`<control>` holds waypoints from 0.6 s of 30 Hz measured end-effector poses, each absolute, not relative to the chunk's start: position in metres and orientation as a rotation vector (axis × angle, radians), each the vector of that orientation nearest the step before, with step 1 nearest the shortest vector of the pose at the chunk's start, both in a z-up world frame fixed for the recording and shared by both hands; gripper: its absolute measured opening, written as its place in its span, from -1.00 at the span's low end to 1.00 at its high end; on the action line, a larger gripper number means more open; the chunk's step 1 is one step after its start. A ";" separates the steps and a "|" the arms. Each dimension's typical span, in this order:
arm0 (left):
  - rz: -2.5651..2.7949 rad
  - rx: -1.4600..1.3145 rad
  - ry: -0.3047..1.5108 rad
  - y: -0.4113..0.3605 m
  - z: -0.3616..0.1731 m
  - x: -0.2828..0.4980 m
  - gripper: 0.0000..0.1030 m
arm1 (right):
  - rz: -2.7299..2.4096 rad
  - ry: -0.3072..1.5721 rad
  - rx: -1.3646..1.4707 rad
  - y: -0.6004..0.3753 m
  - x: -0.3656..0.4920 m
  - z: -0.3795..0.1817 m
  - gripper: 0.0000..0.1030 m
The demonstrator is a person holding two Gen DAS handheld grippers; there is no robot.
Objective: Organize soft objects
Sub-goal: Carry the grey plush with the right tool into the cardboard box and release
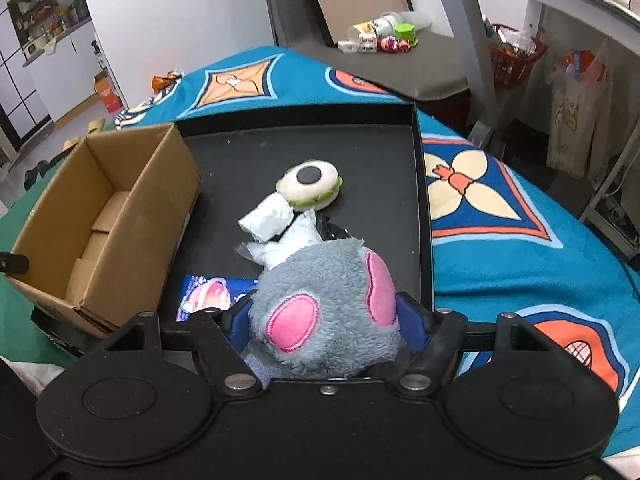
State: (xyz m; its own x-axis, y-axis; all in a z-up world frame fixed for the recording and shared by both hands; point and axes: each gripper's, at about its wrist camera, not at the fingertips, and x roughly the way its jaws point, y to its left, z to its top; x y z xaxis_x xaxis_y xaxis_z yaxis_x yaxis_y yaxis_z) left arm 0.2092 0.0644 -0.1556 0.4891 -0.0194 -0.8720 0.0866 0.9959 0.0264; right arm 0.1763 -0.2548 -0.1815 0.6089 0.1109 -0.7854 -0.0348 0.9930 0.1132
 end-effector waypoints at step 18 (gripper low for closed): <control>0.003 0.097 1.040 0.066 -0.164 0.211 -0.87 | 0.087 0.789 0.098 -0.243 0.171 -0.142 0.34</control>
State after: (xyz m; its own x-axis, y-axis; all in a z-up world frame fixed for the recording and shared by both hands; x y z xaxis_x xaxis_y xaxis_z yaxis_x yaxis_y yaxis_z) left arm 0.2106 0.0662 -0.1644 0.5062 0.0487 -0.8610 0.0430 0.9957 0.0816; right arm 0.1710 -0.2430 -0.1424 0.7011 0.1152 -0.7037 -0.0416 0.9918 0.1208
